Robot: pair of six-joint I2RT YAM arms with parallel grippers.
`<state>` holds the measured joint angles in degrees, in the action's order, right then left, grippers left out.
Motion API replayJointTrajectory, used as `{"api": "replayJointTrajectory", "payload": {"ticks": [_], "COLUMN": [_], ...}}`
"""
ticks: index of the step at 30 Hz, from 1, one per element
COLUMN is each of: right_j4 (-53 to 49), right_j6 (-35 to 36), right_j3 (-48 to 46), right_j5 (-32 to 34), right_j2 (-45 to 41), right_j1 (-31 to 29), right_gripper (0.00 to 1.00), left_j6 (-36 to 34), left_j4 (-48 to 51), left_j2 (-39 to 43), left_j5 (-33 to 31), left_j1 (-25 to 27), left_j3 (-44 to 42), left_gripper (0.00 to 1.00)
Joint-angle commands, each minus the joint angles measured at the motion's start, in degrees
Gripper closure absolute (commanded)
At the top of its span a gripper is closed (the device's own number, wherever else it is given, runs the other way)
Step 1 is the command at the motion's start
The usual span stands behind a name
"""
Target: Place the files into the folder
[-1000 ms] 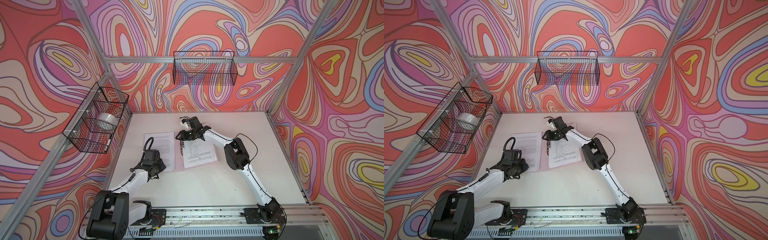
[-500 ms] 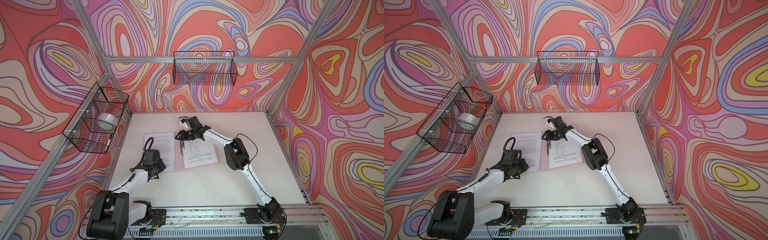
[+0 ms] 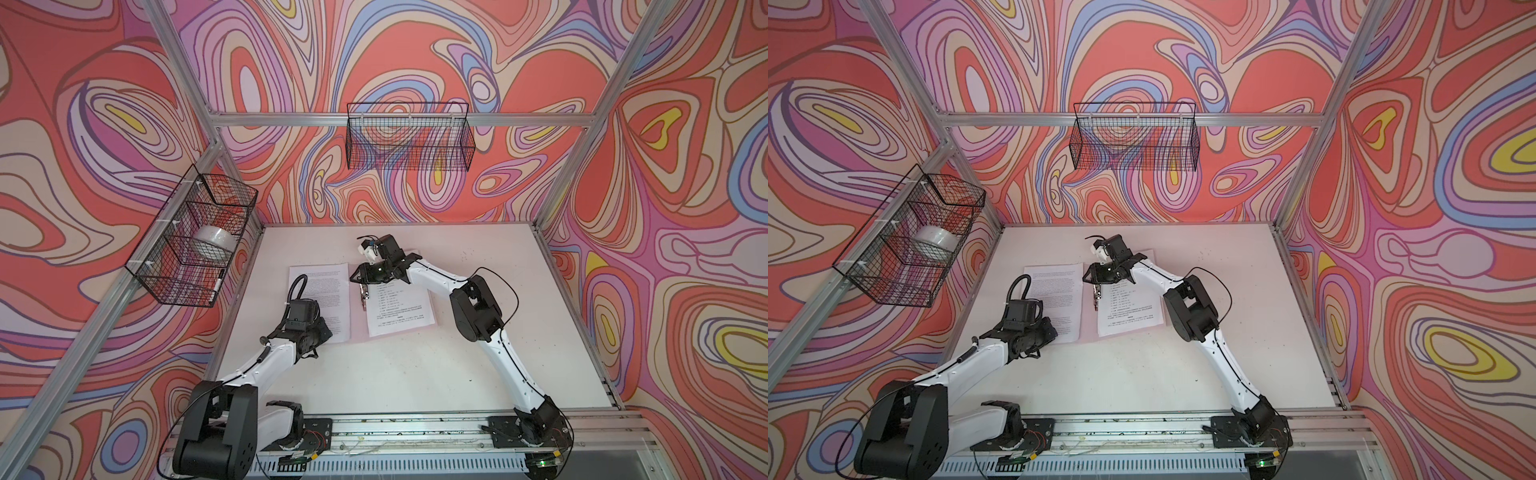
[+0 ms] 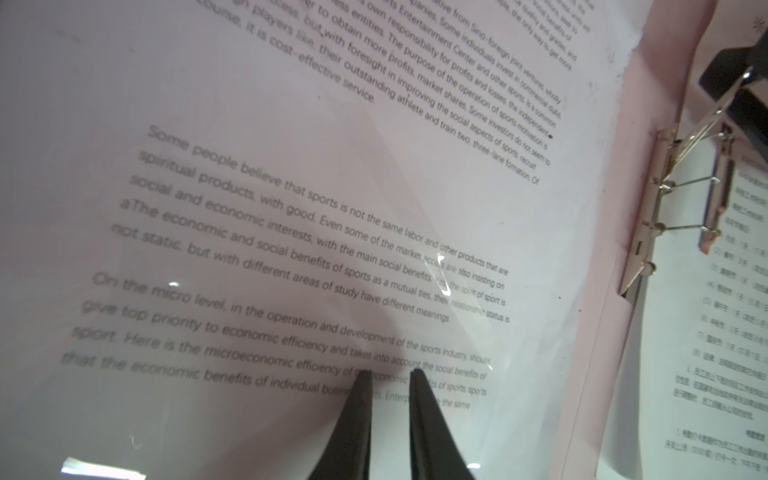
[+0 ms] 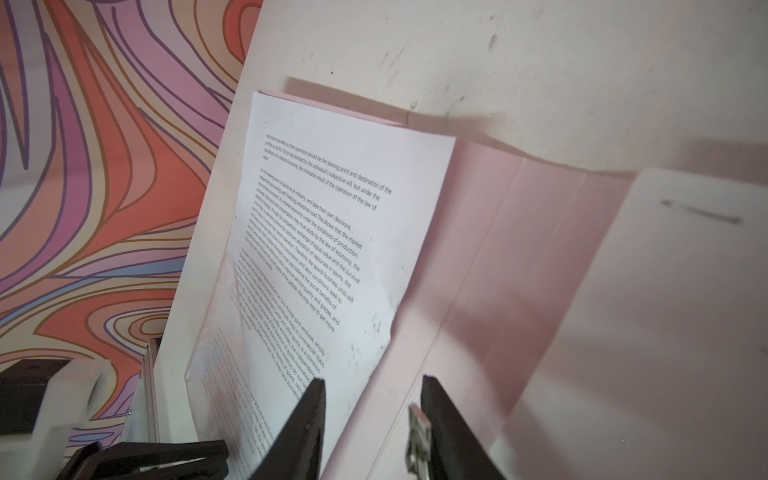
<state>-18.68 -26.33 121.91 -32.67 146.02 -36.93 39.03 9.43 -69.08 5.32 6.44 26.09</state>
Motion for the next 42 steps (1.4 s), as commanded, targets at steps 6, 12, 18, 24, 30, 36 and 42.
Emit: {"api": "replayJointTrajectory", "payload": {"ticks": [6,12,18,24,30,36,42], "right_j4": [2.2,2.2,2.2,2.1,-2.9,-1.8,2.0], "right_j6": [1.4,1.7,2.1,-0.1,-9.3,-17.7,-19.1], "right_j3": [-3.7,-6.4,-10.2,-14.7,-15.6,-22.2,-29.2], "right_j5": [0.8,0.7,1.2,2.8,6.0,3.8,2.1], "right_j2": [-6.7,-8.9,-11.8,-16.4,-18.4,-21.4,-23.9], "right_j1": [-0.9,-1.4,-1.8,-1.9,-1.9,-1.9,-2.0], "right_gripper": [0.60,0.60,0.61,0.62,0.69,0.73,0.73], "left_j6": [-0.7,-0.7,-0.8,-0.8,-0.9,-1.1,-1.2], "left_j4": [-0.9,-1.0,-1.2,-1.1,-1.1,-1.3,-2.0], "left_j2": [-0.2,-0.2,-0.1,0.8,1.2,0.6,-0.3], "left_j5": [-0.4,-0.3,0.1,0.1,0.2,0.7,1.0], "left_j1": [0.3,0.3,0.3,0.3,0.3,0.3,0.3], "left_j3": [-0.9,-1.0,-1.1,-1.4,-1.5,-1.4,-1.3], "left_gripper": [0.81,0.81,0.82,0.82,0.82,0.82,0.83]}}
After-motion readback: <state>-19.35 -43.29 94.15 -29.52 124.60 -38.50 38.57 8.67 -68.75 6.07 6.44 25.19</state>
